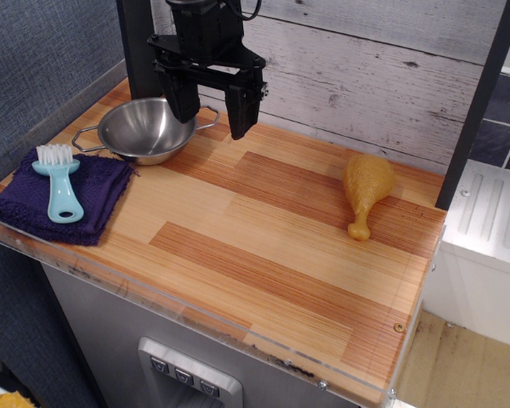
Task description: Move the pan to the front side of the table
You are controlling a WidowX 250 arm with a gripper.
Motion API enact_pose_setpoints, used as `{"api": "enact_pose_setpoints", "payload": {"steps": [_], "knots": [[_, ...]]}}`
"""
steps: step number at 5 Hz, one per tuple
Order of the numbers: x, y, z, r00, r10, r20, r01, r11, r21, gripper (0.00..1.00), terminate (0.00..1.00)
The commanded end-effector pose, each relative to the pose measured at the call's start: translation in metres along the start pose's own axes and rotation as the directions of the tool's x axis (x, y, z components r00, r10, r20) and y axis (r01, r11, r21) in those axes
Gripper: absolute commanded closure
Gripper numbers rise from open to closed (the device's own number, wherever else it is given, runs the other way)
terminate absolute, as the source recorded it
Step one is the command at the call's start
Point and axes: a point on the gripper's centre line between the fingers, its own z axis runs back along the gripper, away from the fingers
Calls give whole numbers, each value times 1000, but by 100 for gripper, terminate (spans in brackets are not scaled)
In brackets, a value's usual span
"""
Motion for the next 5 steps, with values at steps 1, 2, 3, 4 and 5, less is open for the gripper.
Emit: {"api": "enact_pose_setpoints", "payload": {"steps": [1, 2, 3, 4, 5], "knots": [[0, 0, 0, 1000, 0, 0, 0, 1000, 0, 0, 0], [16, 29, -3, 995, 100, -2, -100, 995, 18, 0, 0], [34, 56, -5, 989, 151, 6, -151, 988, 32, 0, 0], [47, 79, -7, 985, 166, 42, -167, 986, 15, 0, 0], [46, 75, -24, 997, 83, -4, -83, 996, 26, 0, 0]]}}
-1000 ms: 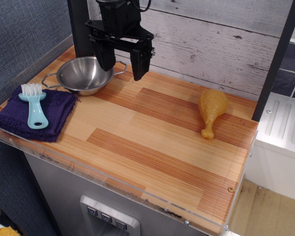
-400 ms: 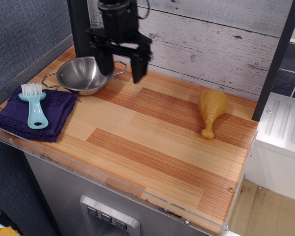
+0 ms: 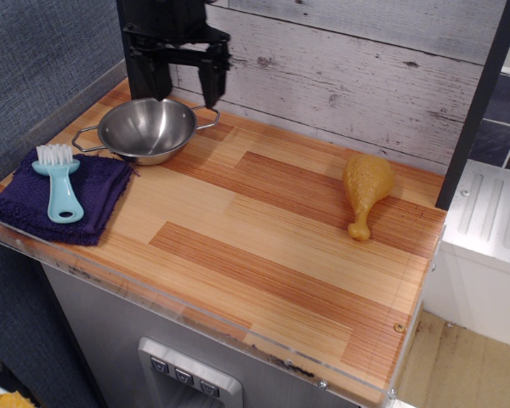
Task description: Move the pan to the front side of the table
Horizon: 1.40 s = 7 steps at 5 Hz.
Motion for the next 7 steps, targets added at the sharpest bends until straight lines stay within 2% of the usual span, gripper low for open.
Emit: {"api": "enact_pose_setpoints", "payload": {"steps": [1, 2, 3, 4, 5, 7], "knots": [[1, -7, 1, 993, -119, 3, 119, 993, 27, 0, 0], [-7, -9, 1, 990, -142, 11, 141, 989, 47, 0, 0], [-8, -6, -13, 988, -157, 6, 156, 984, 81, 0, 0], [-4, 0, -36, 983, -181, -21, 182, 976, 116, 0, 0], [-4, -4, -45, 978, -204, -32, 206, 970, 128, 100, 0], [-5, -18, -41, 968, -249, -35, 251, 957, 146, 100, 0]]}}
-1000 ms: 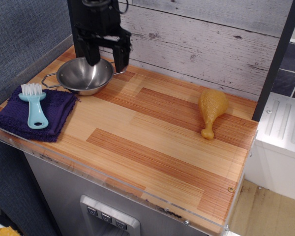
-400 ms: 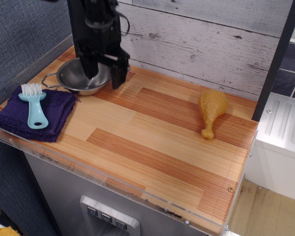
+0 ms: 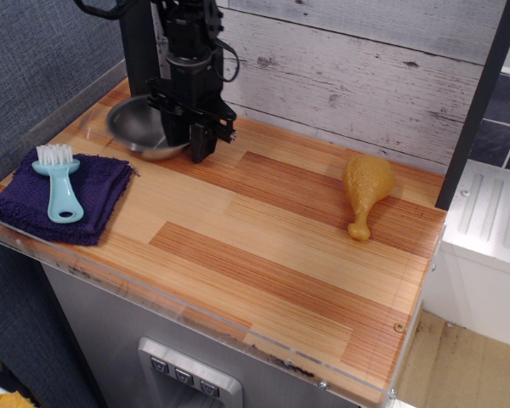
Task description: Move the pan to the front side of the table
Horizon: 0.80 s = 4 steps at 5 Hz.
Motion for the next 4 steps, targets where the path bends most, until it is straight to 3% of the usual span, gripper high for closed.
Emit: {"api": "enact_pose_setpoints", "payload": {"steps": [1, 2, 3, 4], "knots": [[7, 5, 46, 996, 2, 86, -6, 999, 46, 100, 0], [10, 18, 92, 981, 101, 169, -107, 994, 25, 100, 0], [4, 11, 126, 947, 202, 249, -185, 979, -88, 100, 0], [-12, -28, 146, 930, 217, 297, -186, 974, -130, 100, 0]]}}
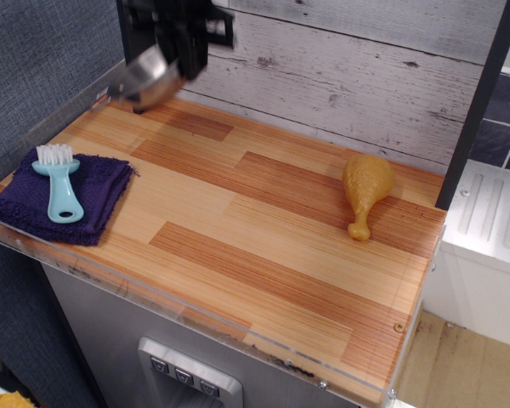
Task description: Move the pan to the front side of the table
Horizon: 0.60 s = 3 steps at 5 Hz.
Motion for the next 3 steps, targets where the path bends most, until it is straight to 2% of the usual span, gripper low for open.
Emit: {"api": "enact_pose_setpoints", "payload": {"steps": [1, 2, 3], "knots": [[-43, -73, 40, 995, -60, 85, 60, 998, -5, 100, 0], [-74, -98, 25, 998, -53, 38, 54, 998, -19, 100, 0], [-93, -101, 10, 1000, 4, -21, -5, 1000, -16, 100, 0]]}}
